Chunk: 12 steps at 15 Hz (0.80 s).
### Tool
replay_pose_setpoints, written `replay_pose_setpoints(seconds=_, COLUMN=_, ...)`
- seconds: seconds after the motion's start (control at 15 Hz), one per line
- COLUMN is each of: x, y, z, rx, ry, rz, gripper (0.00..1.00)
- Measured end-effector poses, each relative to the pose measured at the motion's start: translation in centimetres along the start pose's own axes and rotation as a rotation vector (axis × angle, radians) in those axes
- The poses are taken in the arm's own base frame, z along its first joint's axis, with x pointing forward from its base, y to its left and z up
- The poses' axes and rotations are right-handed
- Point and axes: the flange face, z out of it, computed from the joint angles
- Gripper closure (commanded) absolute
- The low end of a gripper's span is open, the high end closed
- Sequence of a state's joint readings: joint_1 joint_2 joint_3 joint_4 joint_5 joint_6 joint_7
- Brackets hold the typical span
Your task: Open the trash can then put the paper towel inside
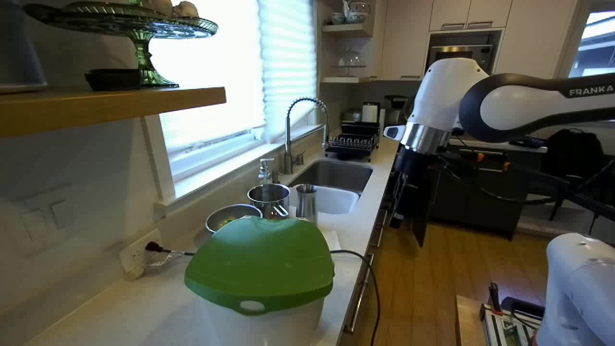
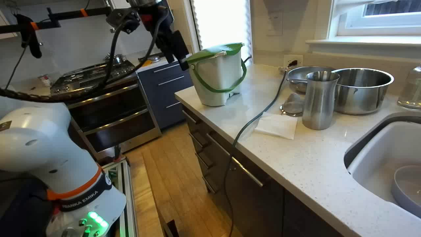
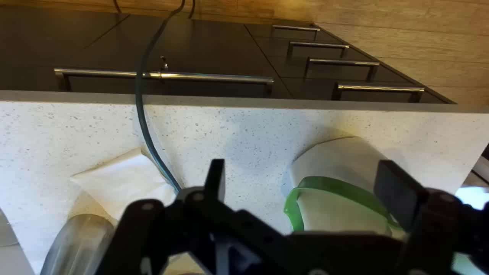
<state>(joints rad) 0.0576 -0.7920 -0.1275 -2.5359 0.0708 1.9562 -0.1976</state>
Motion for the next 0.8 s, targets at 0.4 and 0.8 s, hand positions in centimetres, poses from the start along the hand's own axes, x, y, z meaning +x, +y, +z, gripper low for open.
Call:
replay_pose_setpoints(seconds=0.4, x=0.0, y=0.0, z=0.0, rx=0.000, ry=0.000, rz=0.000, gripper=0.00)
replay_pose_setpoints(seconds=0.8, x=0.5, y=-2.5, z=0.0, rx=-0.021, ry=0.007, rz=-0.061, gripper=0.00)
